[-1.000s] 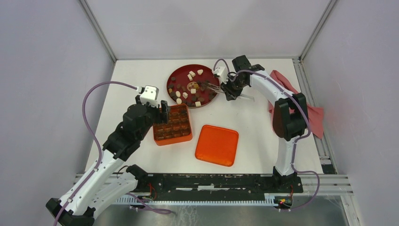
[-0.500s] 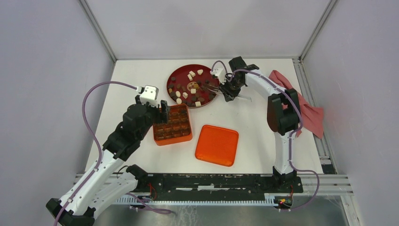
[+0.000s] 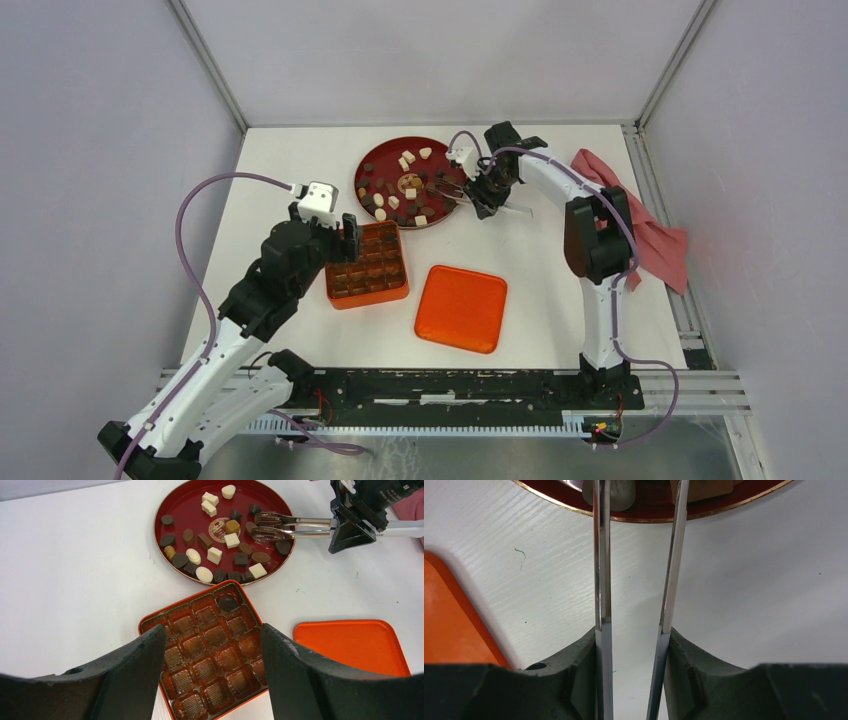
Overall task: Pack the chocolate
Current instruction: Pick up the fake chocolate from the plate.
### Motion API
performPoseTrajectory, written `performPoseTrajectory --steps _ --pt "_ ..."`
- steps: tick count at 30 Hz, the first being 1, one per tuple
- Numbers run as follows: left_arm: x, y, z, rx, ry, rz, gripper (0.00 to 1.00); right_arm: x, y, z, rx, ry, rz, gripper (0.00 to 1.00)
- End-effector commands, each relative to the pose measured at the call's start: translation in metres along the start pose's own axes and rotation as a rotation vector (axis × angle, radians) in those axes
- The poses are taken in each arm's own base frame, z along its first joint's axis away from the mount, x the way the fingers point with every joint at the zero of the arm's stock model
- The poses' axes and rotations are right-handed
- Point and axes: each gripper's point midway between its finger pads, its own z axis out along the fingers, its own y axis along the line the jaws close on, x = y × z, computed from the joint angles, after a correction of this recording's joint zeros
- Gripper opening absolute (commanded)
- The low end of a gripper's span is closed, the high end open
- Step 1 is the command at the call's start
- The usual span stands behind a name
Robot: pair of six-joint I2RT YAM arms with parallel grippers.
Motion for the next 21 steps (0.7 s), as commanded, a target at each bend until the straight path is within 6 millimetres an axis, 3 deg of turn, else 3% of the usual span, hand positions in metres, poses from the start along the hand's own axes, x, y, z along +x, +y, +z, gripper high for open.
performPoseTrajectory --steps 1,21 --pt "-0.004 0.001 0.0 0.002 -0.017 0.005 0.75 -0.018 -0.008 -0.005 0.014 -0.043 0.01 0.47" --pt "-0.004 0.001 0.0 0.001 -0.016 0.005 0.75 -0.027 -0.011 0.007 0.004 -0.04 0.026 0.46"
